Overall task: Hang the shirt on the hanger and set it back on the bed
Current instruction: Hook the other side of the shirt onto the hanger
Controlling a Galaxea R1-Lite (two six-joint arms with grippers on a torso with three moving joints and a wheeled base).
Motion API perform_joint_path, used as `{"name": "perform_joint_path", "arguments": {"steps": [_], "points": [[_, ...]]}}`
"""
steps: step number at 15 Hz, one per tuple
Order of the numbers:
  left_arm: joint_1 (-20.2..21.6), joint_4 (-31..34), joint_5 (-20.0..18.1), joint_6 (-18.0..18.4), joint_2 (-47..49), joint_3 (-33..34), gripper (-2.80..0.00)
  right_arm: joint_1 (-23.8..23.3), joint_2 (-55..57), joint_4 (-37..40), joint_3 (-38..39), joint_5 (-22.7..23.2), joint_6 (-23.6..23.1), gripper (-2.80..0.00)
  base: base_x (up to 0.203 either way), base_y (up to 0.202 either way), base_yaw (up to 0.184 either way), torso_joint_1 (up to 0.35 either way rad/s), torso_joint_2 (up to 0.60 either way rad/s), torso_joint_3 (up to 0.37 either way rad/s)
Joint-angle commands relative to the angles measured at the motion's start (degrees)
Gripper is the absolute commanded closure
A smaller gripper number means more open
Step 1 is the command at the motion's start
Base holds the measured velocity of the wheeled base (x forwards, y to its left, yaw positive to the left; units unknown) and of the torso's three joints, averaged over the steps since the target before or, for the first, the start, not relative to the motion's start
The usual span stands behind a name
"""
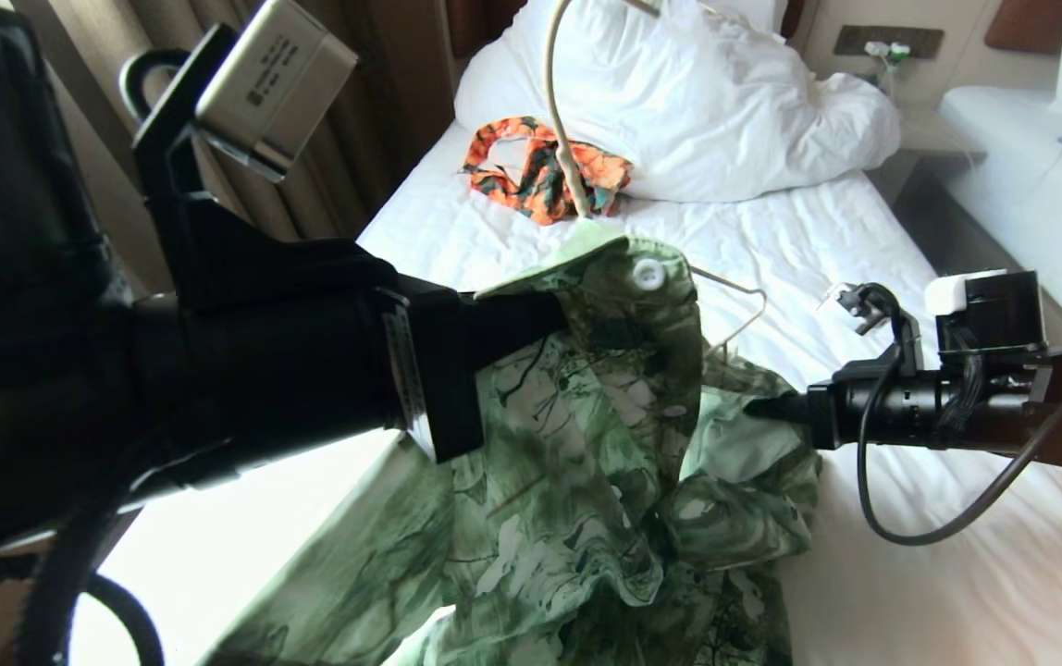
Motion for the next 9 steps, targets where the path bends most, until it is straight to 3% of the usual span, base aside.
{"name": "perform_joint_path", "arguments": {"steps": [1, 9], "points": [[-1.98, -0.01, -0.02, -0.44, -0.07, 1.12, 0.0, -0.92, -0.07, -0.04, -1.76, 0.76, 1.46, 0.0, 0.0, 0.0, 0.0, 0.0, 0.0, 0.0], [-3.45, -0.48, 0.39, -1.04, -0.44, 7.24, 0.0, -1.86, -0.44, 0.44, -4.12, 0.83, 1.78, 0.0, 0.0, 0.0, 0.0, 0.0, 0.0, 0.0]]}}
